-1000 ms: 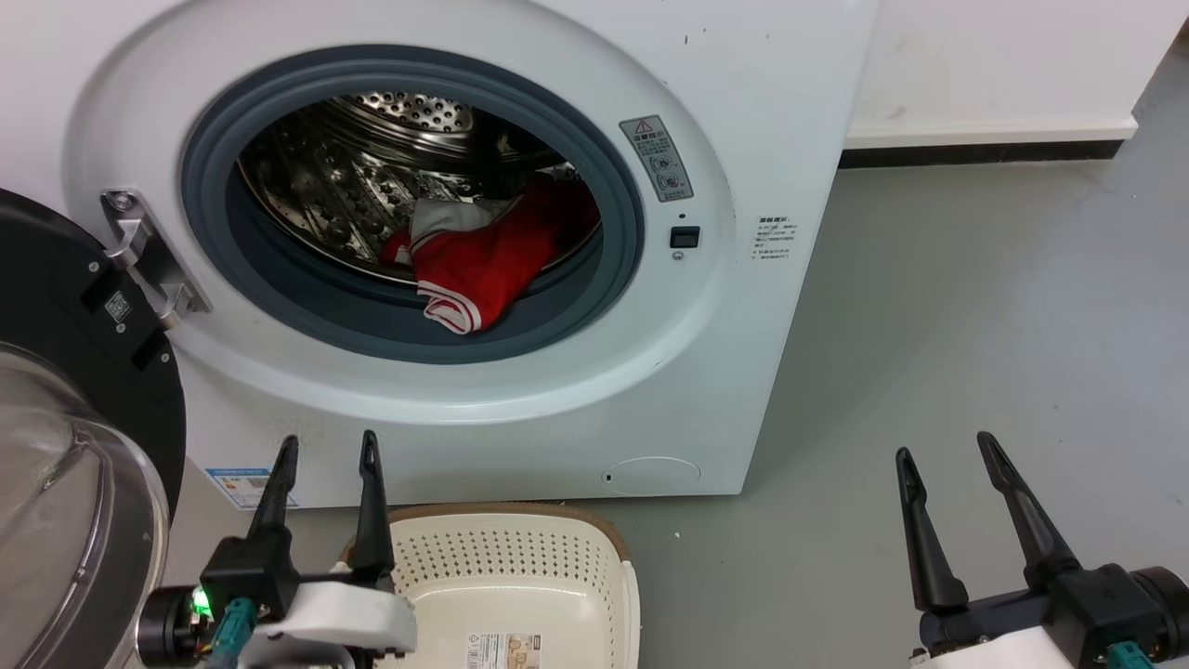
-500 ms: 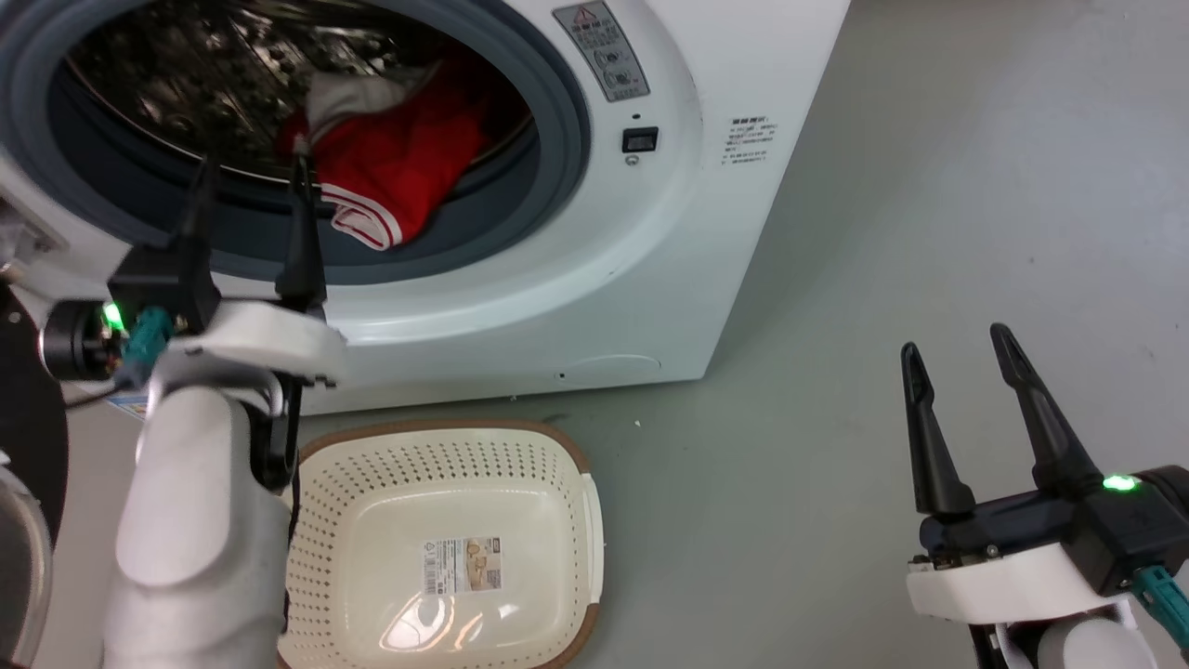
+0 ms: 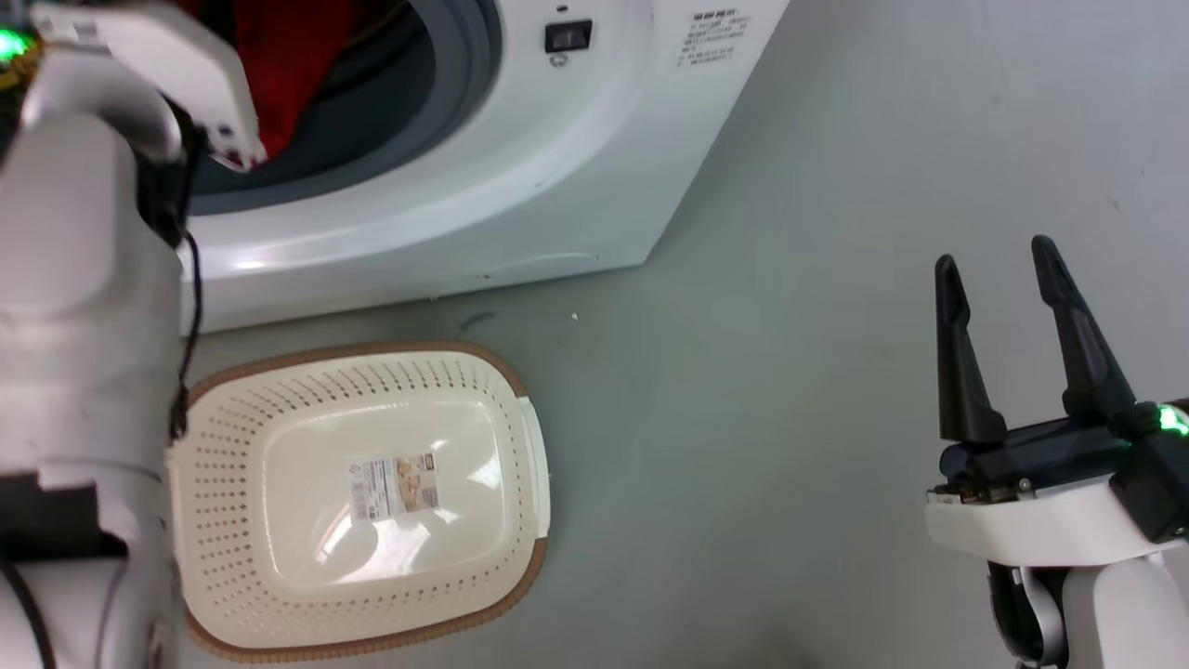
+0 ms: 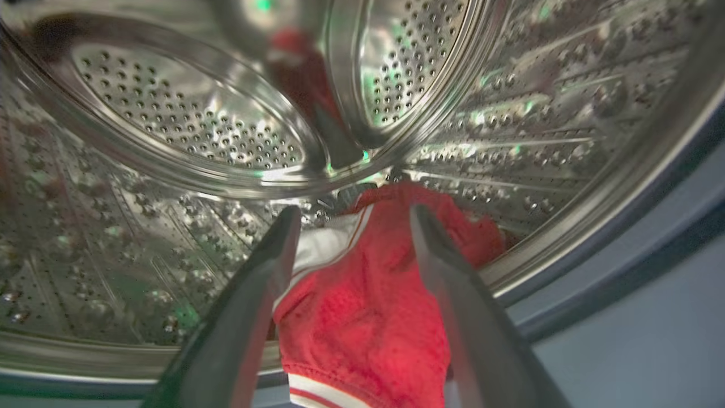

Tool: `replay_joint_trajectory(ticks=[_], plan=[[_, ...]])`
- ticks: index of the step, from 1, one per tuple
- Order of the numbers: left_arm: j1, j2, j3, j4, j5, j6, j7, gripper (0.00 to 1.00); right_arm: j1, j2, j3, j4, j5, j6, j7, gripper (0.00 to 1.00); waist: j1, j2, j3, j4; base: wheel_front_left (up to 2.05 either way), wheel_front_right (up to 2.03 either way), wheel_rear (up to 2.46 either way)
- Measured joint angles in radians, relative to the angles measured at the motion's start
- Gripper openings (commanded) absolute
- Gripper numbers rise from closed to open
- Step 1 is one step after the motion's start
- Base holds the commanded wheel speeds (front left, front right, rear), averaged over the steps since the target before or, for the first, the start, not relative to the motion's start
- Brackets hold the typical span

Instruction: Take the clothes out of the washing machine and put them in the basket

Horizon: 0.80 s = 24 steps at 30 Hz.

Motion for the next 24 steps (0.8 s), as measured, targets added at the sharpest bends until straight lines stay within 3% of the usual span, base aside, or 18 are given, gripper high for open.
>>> replay_joint_trajectory(ticks=[9,24], plan=[[-0.241,0.062,-0.182,0.143,-0.099,-0.004,0.282,1.00,-0.049,0.000,-0.005,-0.014,0.031,0.000,0.000,1.00,0.0000,0.0000,0.111,-0.024,0.00,0.00,0.00],[-0.368,0.125,-0.379,0.190,-0.316,-0.003,0.594,1.00,-0.107,0.000,-0.016,-0.033,0.068,0.000,0.000,1.00,-0.0001,0.0000,0.237,-0.048,0.00,0.00,0.00]])
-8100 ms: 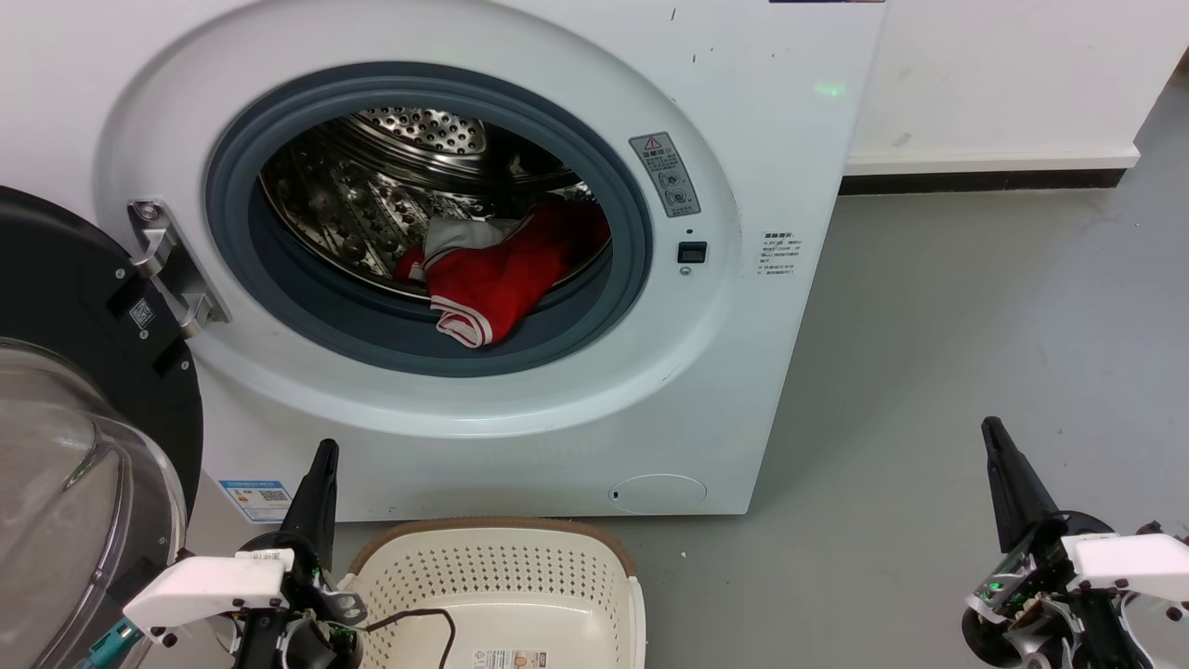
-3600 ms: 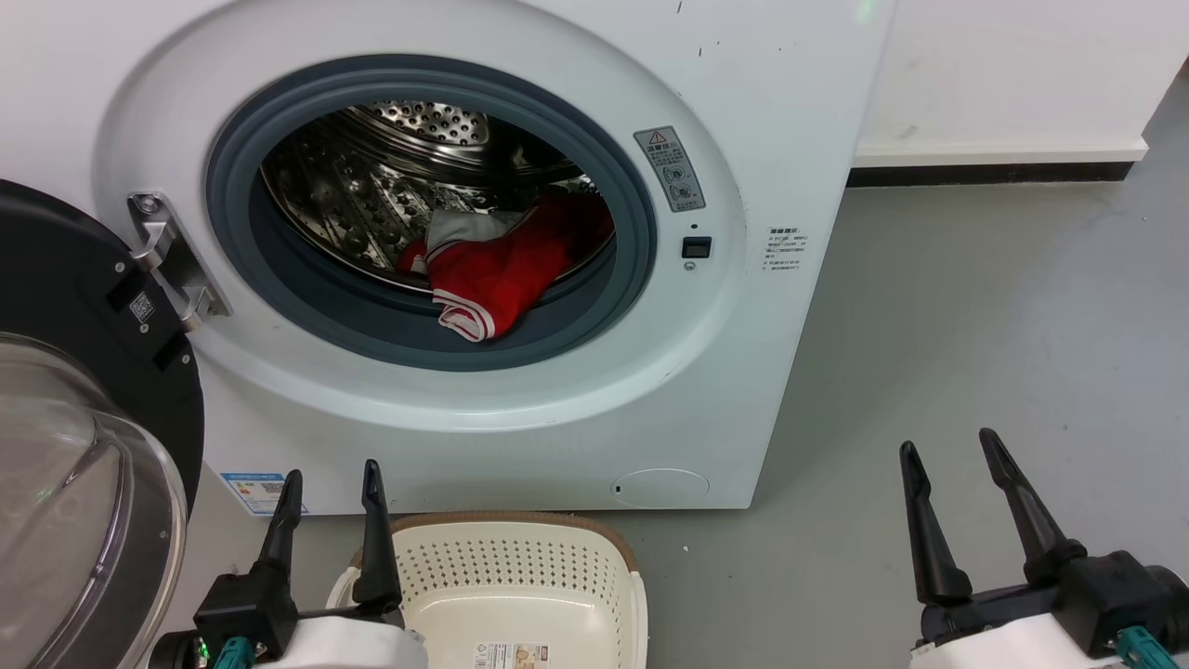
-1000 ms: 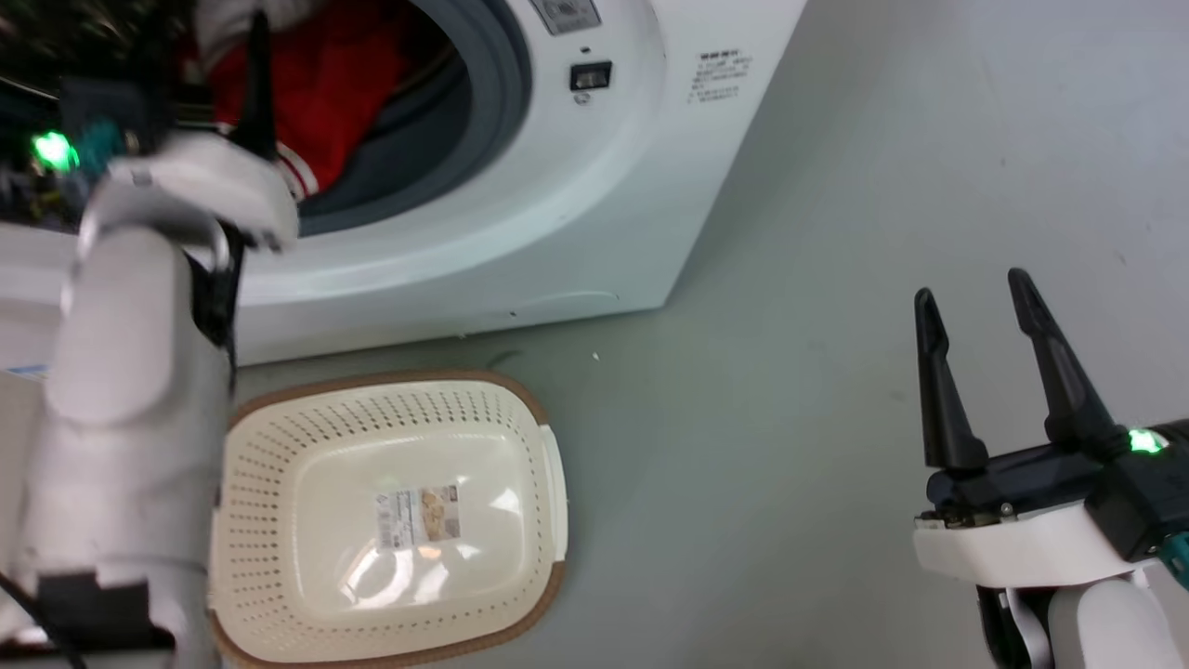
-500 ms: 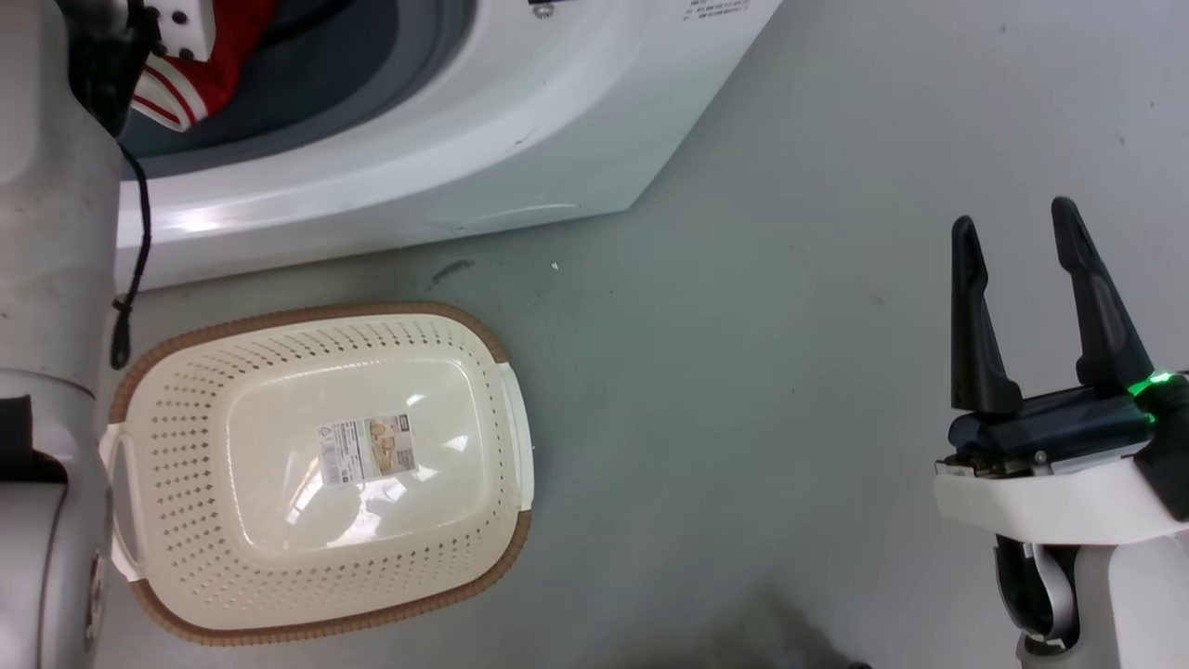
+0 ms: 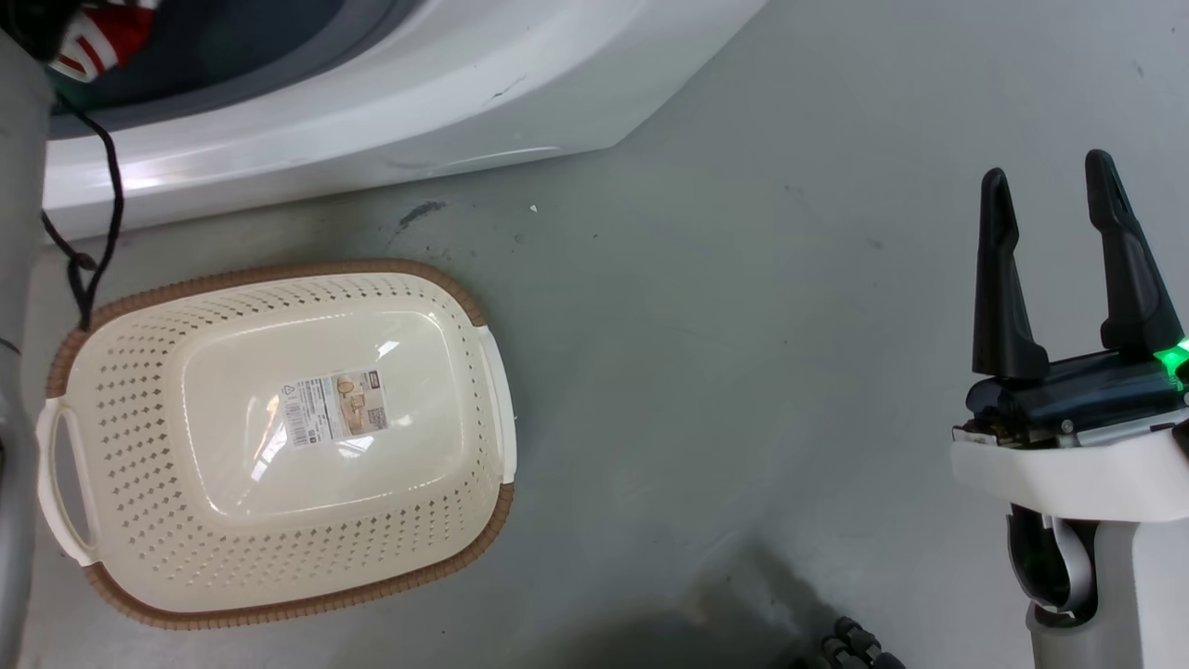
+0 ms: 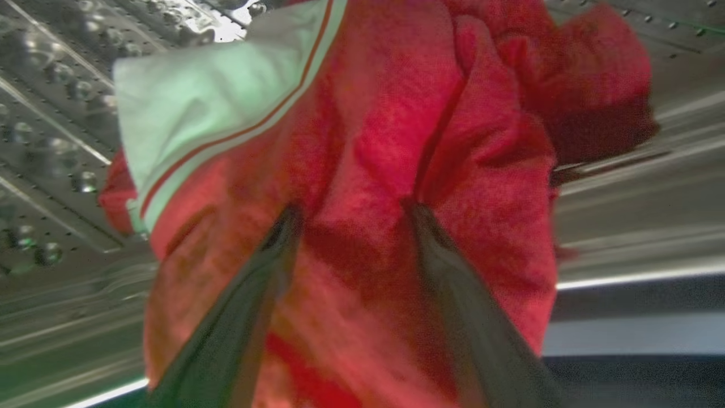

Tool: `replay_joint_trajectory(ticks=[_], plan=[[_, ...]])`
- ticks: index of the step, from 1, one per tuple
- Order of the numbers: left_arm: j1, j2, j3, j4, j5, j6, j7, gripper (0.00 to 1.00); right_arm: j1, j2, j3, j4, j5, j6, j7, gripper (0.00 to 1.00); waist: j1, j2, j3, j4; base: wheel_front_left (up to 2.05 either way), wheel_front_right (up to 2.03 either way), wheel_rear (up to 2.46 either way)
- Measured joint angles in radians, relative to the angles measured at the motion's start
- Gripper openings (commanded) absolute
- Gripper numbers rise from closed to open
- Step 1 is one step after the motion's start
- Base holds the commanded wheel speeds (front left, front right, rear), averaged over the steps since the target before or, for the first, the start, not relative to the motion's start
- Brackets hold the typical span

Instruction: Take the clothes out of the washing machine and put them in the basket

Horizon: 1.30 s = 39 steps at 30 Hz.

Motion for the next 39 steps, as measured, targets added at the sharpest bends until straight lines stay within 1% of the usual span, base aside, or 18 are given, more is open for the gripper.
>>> replay_joint_trajectory(ticks=[8,9,10,13,19,26,31,39], plan=[[-0.042,0.019,-0.046,-0.002,-0.060,0.001,0.054,1.00,-0.014,0.000,-0.005,-0.001,0.010,0.000,0.000,1.00,-0.0001,0.0000,0.036,-0.003,0.00,0.00,0.00],[-0.044,0.022,-0.060,-0.005,-0.059,0.001,0.054,0.24,-0.014,0.000,-0.006,-0.001,0.011,0.000,0.000,1.00,-0.0001,0.0000,0.038,-0.004,0.00,0.00,0.00],[-0.045,0.024,-0.066,-0.005,-0.062,0.001,0.053,0.00,-0.014,0.000,-0.006,-0.001,0.011,0.000,0.000,1.00,-0.0001,0.0000,0.038,-0.003,0.00,0.00,0.00],[-0.040,0.030,-0.085,-0.007,-0.077,0.001,0.027,0.00,-0.014,0.000,-0.009,0.001,0.013,0.000,0.000,1.00,-0.0001,0.0000,0.036,-0.003,0.00,0.00,0.00],[-0.001,0.045,-0.108,0.001,-0.093,0.000,-0.091,0.00,-0.014,0.000,-0.007,0.007,0.007,0.000,0.000,1.00,-0.0001,0.0000,0.002,0.002,0.00,0.00,0.00],[0.086,0.024,-0.123,0.014,-0.130,0.000,-0.283,0.00,0.005,0.000,-0.003,0.022,-0.013,0.000,0.000,1.00,-0.0001,0.0000,-0.074,0.017,0.00,0.00,0.00],[0.184,0.000,-0.142,0.014,-0.165,0.000,-0.416,0.00,0.039,0.000,0.001,0.035,-0.031,0.000,0.000,1.00,-0.0002,0.0000,-0.144,0.034,0.00,0.00,0.00],[0.356,-0.030,-0.179,0.018,-0.210,0.000,-0.601,0.00,0.102,0.000,0.017,0.057,-0.051,0.000,0.000,1.00,-0.0003,0.0000,-0.265,0.070,0.00,0.00,0.00]])
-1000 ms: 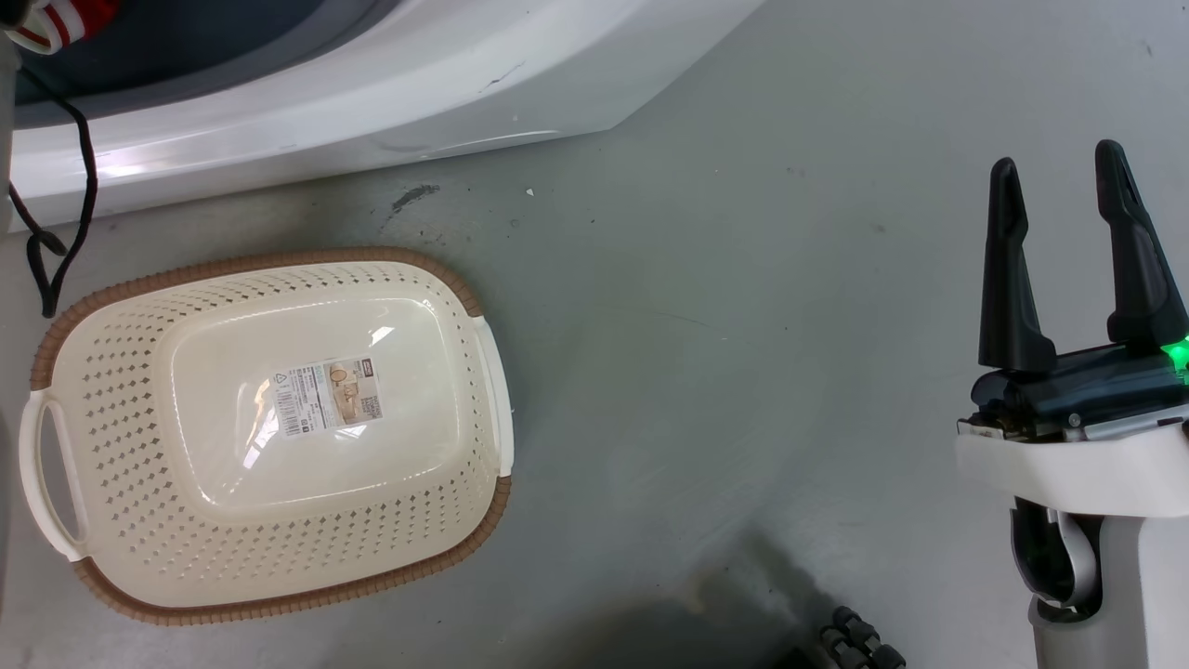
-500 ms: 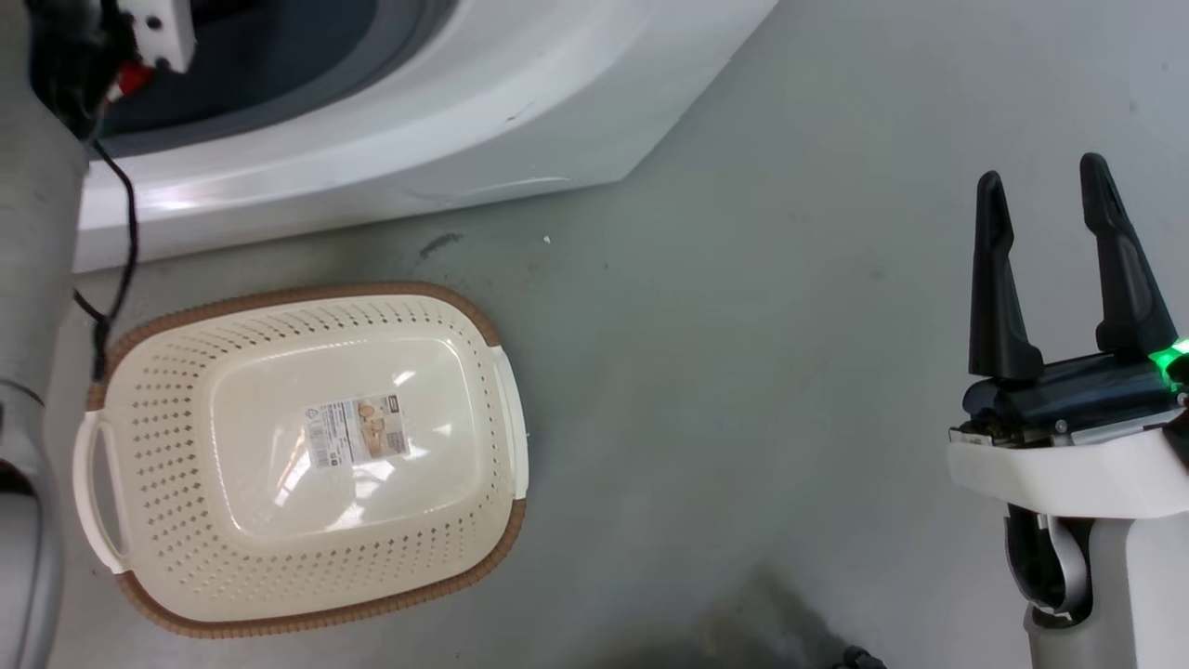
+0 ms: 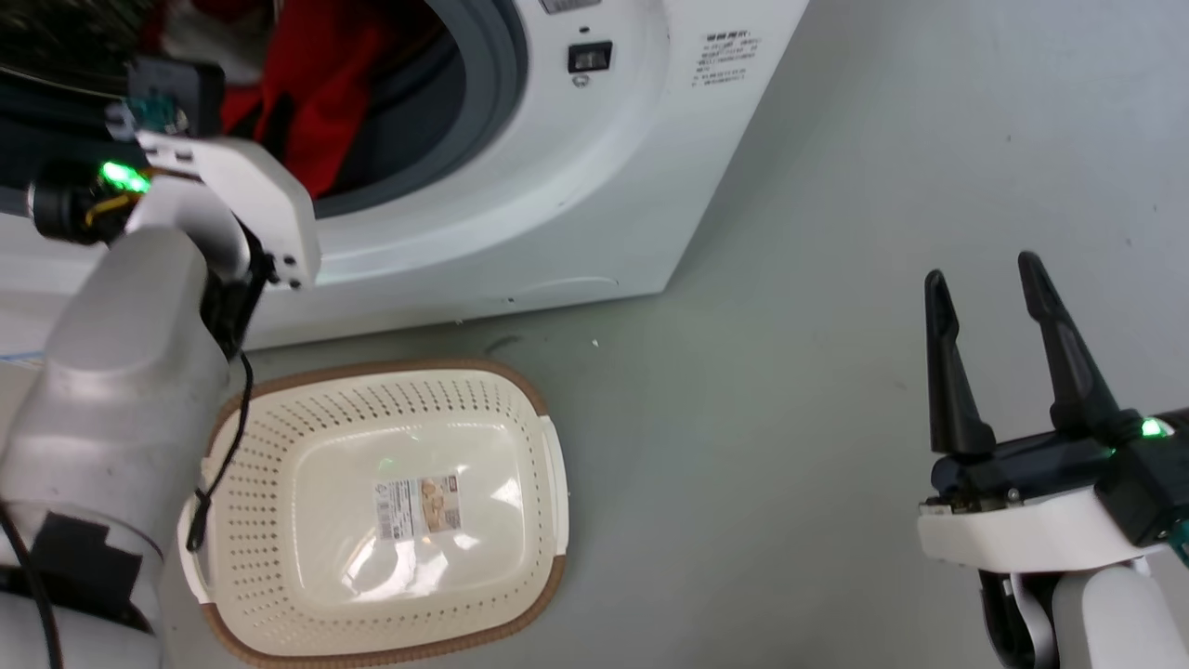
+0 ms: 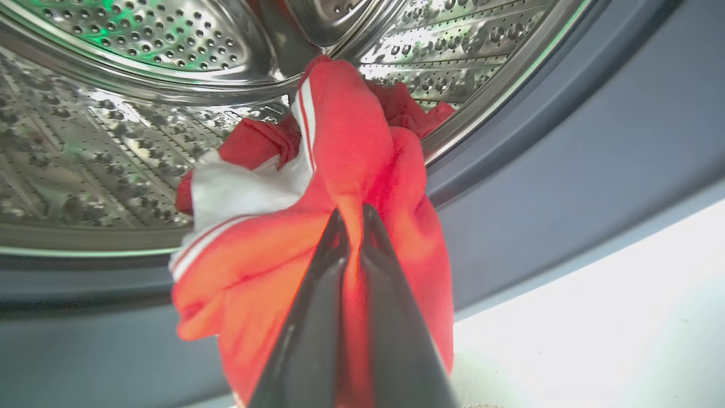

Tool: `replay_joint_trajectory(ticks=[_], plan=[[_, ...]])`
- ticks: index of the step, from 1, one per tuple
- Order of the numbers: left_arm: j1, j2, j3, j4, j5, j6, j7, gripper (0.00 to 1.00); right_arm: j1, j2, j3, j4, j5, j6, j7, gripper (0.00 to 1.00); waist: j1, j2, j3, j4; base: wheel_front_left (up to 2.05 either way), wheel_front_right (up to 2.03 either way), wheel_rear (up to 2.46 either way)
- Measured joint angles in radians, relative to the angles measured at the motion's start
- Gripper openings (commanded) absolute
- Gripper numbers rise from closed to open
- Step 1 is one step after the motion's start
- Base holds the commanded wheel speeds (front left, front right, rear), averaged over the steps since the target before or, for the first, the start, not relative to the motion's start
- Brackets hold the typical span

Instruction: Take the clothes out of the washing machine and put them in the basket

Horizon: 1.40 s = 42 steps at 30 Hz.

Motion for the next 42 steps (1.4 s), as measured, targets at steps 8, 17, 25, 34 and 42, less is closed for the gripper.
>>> replay_joint_trajectory(ticks=[8,17,25,34,42], plan=[[0.166,-0.029,-0.030,-0.011,-0.015,0.000,-0.135,0.00,0.077,0.000,0.014,0.020,-0.018,0.000,0.000,1.00,-0.0002,0.0000,-0.130,0.040,0.00,0.00,0.00],[0.394,-0.037,-0.029,-0.146,0.006,0.028,-0.160,0.00,0.157,0.000,0.021,0.036,-0.035,0.000,0.000,1.00,-0.0002,0.0000,-0.270,0.084,0.00,0.00,0.00],[0.648,-0.031,-0.028,-0.306,0.012,0.050,-0.163,0.00,0.209,0.000,0.022,0.046,-0.037,0.000,0.000,1.00,-0.0003,0.0000,-0.360,0.111,0.00,0.00,0.00],[0.823,-0.018,-0.080,-0.421,0.009,0.062,-0.137,0.00,0.240,0.000,0.026,0.049,-0.031,0.000,0.000,1.00,-0.0001,0.0000,-0.404,0.117,0.00,0.00,0.00],[0.884,-0.034,-0.095,-0.429,-0.014,0.072,-0.121,0.00,0.232,0.000,0.026,0.046,-0.030,0.000,0.000,1.00,0.0000,0.0000,-0.375,0.088,0.00,0.00,0.00]])
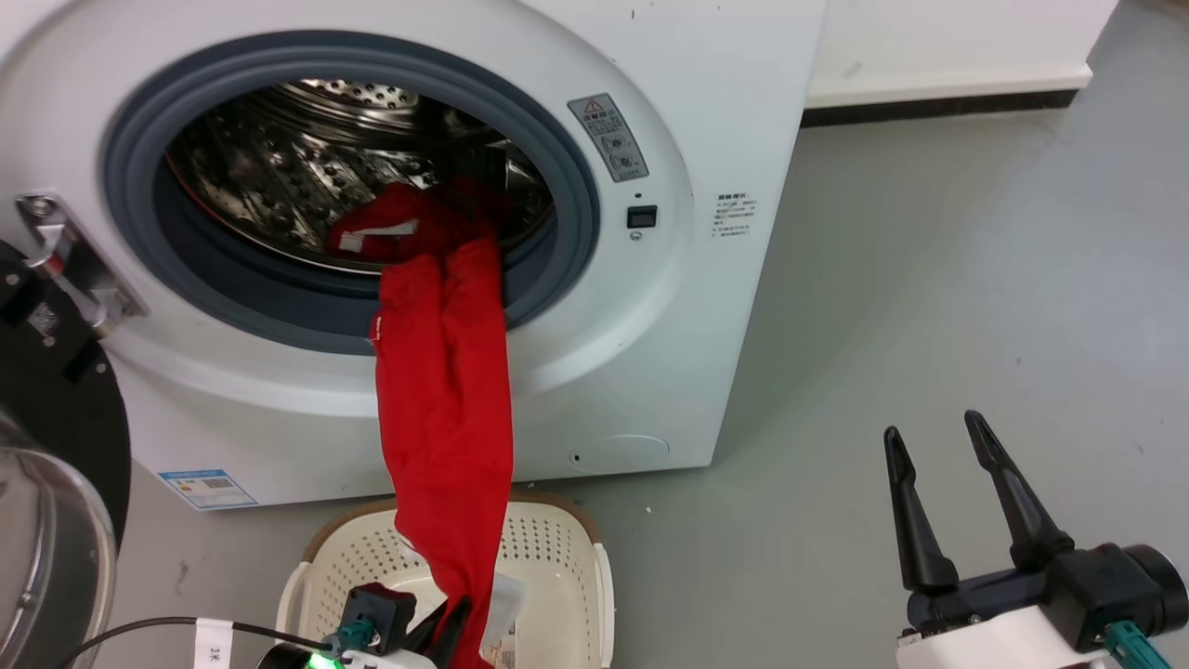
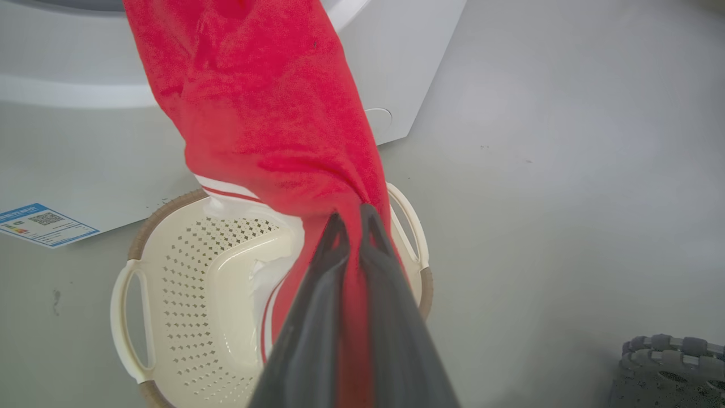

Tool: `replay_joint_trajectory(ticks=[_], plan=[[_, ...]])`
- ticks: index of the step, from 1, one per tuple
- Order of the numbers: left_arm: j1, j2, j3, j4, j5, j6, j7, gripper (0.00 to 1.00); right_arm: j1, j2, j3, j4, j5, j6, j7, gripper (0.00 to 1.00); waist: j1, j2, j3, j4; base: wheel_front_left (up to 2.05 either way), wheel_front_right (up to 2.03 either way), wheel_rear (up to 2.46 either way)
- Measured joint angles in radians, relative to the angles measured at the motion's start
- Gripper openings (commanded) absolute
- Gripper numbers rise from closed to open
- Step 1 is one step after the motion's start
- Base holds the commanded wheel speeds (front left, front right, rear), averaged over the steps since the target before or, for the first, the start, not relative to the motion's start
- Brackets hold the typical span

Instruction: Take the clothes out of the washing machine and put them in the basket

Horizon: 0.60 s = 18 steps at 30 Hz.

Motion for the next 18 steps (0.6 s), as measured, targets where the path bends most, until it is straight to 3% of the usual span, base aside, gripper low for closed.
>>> replay_joint_trajectory(ticks=[8,18], plan=[[-0.036,-0.046,-0.002,0.150,-0.021,-0.014,0.003,0.00,-0.061,0.000,0.002,-0.014,-0.001,0.000,0.000,1.00,0.0002,0.0000,0.090,-0.038,0.00,0.00,0.00],[-0.197,-0.113,0.005,0.401,-0.044,-0.050,-0.017,0.00,-0.162,0.000,-0.013,-0.045,0.006,0.000,0.000,1.00,0.0003,0.0000,0.265,-0.081,0.00,0.00,0.00]])
